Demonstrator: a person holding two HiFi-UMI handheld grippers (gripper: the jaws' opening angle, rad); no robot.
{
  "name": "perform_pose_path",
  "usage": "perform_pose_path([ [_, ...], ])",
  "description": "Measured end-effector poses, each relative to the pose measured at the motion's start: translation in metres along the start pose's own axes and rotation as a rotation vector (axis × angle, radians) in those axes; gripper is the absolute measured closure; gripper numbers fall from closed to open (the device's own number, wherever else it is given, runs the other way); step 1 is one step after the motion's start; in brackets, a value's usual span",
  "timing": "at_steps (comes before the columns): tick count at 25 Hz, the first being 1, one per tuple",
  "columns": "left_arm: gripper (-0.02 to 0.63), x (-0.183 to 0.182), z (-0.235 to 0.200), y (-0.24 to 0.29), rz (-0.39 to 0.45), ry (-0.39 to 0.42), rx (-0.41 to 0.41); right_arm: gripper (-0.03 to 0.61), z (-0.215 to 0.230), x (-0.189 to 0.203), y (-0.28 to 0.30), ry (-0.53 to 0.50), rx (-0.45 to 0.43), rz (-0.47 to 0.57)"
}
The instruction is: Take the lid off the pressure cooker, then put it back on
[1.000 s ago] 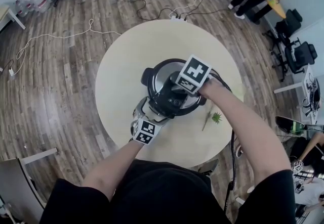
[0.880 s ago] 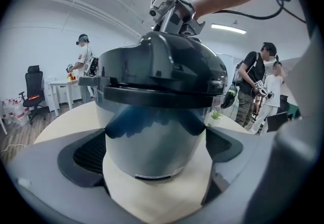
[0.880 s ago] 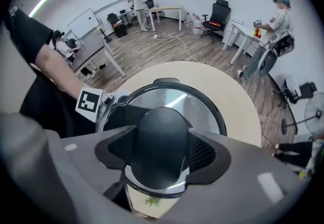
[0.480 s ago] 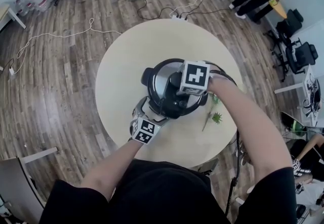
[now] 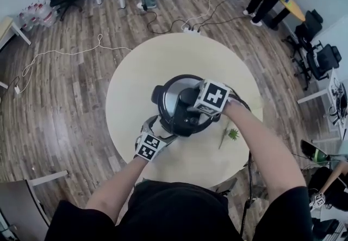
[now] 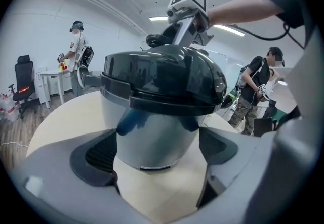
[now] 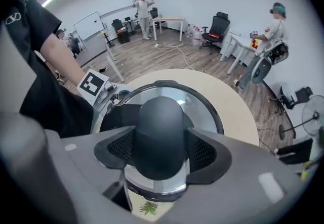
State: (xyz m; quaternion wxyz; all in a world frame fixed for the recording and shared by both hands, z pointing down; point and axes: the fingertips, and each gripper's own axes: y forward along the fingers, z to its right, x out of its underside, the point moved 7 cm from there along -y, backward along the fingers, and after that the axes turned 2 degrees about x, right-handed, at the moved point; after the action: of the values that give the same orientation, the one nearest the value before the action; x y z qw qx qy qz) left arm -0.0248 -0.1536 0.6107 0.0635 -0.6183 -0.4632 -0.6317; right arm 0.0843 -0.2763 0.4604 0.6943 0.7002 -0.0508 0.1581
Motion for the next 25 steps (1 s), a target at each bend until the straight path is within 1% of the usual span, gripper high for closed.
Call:
perform_pose_path([
  [3,0.156,-0.006,-0.003,-0.008,-0.01,-0.001,0.022,0.265,0.002,0.013,-0.008,0.089,0.028,0.058],
  [5,0.189,-0.009,-0.005,-0.016,-0.005,0.0,0.021,0.265,0.001,0.023,-0.014,0.125,0.05,0.078],
  [7,0.229,-0.007,-0.009,-0.026,-0.001,-0.017,0.007,0.265,-0.001,0.036,-0.023,0.166,0.078,0.112],
  [10,0.258,0.001,-0.012,-0.048,0.012,-0.054,-0.021,0.267,-0.009,0.065,-0.039,0.291,0.106,0.216],
  [13,0.342,-0.007,-0.013,-0.08,0.079,-0.074,-0.065,0.299,-0.034,0.103,-0.051,0.421,0.133,0.353],
  [15,0.378,-0.027,-0.014,-0.101,0.148,-0.067,-0.095,0.339,-0.056,0.126,-0.054,0.509,0.155,0.444],
  [16,0.412,-0.04,-0.013,-0.11,0.186,-0.058,-0.108,0.357,-0.067,0.135,-0.055,0.555,0.166,0.492],
  [18,0.495,-0.07,-0.009,-0.124,0.266,-0.025,-0.128,0.426,-0.086,0.145,-0.059,0.639,0.208,0.598],
  [20,0.55,-0.103,-0.002,-0.132,0.339,0.022,-0.138,0.475,-0.1,0.145,-0.067,0.697,0.28,0.708],
  [22,0.596,-0.135,0.006,-0.135,0.402,0.069,-0.139,0.529,-0.109,0.142,-0.078,0.731,0.371,0.813],
  [23,0.612,-0.148,0.011,-0.134,0.428,0.085,-0.137,0.544,-0.113,0.14,-0.085,0.742,0.416,0.864],
  [25,0.612,-0.172,0.022,-0.133,0.472,0.105,-0.135,0.557,-0.117,0.135,-0.1,0.746,0.496,0.964],
])
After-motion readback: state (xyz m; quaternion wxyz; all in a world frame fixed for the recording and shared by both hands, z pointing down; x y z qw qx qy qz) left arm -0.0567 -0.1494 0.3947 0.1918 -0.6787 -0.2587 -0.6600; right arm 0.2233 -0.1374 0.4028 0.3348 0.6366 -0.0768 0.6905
